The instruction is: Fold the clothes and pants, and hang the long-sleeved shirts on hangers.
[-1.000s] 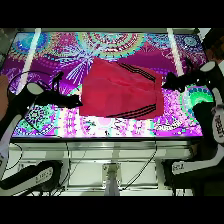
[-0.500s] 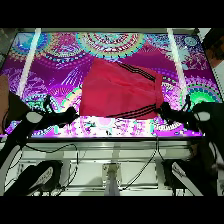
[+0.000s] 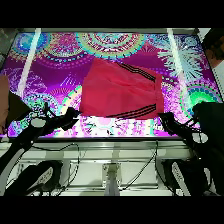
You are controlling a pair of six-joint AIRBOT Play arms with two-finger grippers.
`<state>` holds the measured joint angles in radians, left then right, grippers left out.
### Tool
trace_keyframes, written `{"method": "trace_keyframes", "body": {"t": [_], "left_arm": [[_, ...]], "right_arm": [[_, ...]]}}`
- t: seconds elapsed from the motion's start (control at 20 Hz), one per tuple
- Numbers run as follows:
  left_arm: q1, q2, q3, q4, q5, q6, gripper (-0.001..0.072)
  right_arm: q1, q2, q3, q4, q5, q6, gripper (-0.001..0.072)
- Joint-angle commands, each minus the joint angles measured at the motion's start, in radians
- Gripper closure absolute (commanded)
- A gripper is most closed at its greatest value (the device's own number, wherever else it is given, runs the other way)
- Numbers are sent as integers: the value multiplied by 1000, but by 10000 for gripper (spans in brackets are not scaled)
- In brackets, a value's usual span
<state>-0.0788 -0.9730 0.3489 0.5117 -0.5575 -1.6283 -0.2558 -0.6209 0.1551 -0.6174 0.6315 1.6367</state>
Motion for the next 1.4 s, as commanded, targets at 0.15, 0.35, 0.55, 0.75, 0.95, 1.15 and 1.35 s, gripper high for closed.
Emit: {"method": "trace_keyframes", "body": {"t": [0.15, 0.35, 0.55, 0.75, 0.95, 1.15, 1.35], "left_arm": [[-110, -108, -3, -57, 118, -2, 221], [-126, -137, -2, -67, 156, 25, 222], [-126, -155, 0, -241, 199, 181, 223], [-126, -192, 22, -282, 222, 238, 222], [-126, -259, 65, -310, 209, 238, 223], [-126, -285, 113, -330, 210, 239, 223], [-126, -315, 149, -334, 202, 239, 245]], "right_arm": [[1, -124, -10, -2, 85, 97, 250], [1, -193, -8, 74, 84, -31, 236], [1, -249, 20, 154, 29, -118, 235], [1, -278, 62, 158, -29, -135, 234], [1, -321, 74, 180, -90, -133, 234], [1, -382, 79, 232, -108, -133, 234], [1, -441, 128, 245, -126, -136, 234]]}}
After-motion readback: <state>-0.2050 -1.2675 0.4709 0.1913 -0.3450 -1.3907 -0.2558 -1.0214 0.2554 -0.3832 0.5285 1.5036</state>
